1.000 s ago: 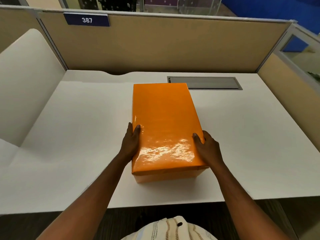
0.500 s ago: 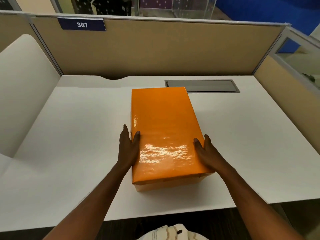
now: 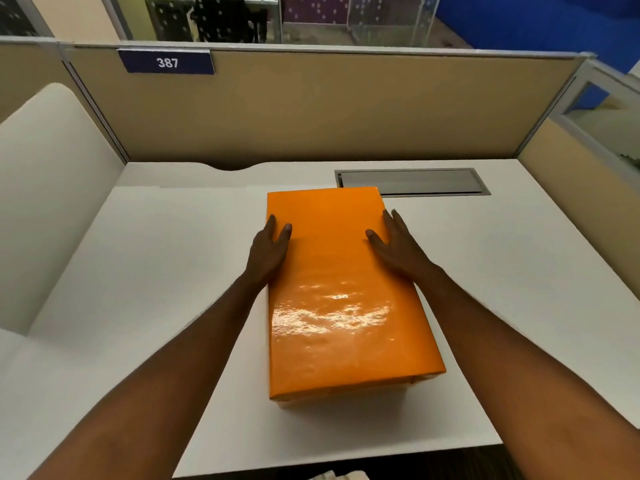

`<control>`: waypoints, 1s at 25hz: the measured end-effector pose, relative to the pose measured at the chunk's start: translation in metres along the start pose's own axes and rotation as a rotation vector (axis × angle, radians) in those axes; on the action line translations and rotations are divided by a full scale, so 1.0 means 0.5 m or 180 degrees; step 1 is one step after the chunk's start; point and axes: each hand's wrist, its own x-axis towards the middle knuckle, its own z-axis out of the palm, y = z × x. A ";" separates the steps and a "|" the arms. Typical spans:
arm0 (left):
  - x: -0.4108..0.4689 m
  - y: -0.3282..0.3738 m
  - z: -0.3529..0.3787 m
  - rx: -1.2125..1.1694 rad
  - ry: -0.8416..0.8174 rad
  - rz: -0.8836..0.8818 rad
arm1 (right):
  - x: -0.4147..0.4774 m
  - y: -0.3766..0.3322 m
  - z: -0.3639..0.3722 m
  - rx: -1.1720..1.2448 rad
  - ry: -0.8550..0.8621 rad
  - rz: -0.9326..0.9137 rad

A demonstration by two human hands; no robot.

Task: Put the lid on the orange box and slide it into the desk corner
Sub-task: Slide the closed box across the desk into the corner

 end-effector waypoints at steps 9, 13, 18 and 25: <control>0.022 -0.035 0.023 0.0032 0.0241 0.0043 | 0.027 0.022 0.025 0.0086 0.0127 -0.0040; 0.029 -0.045 0.027 -0.0088 0.0318 0.0107 | 0.030 0.031 0.035 0.0159 0.0203 -0.0023; 0.026 -0.049 0.028 -0.0426 0.0582 0.0017 | 0.031 0.032 0.038 0.0220 0.0273 -0.0018; -0.004 -0.025 0.023 -0.0038 0.1162 -0.0243 | 0.023 0.025 0.027 0.1061 0.0313 0.0132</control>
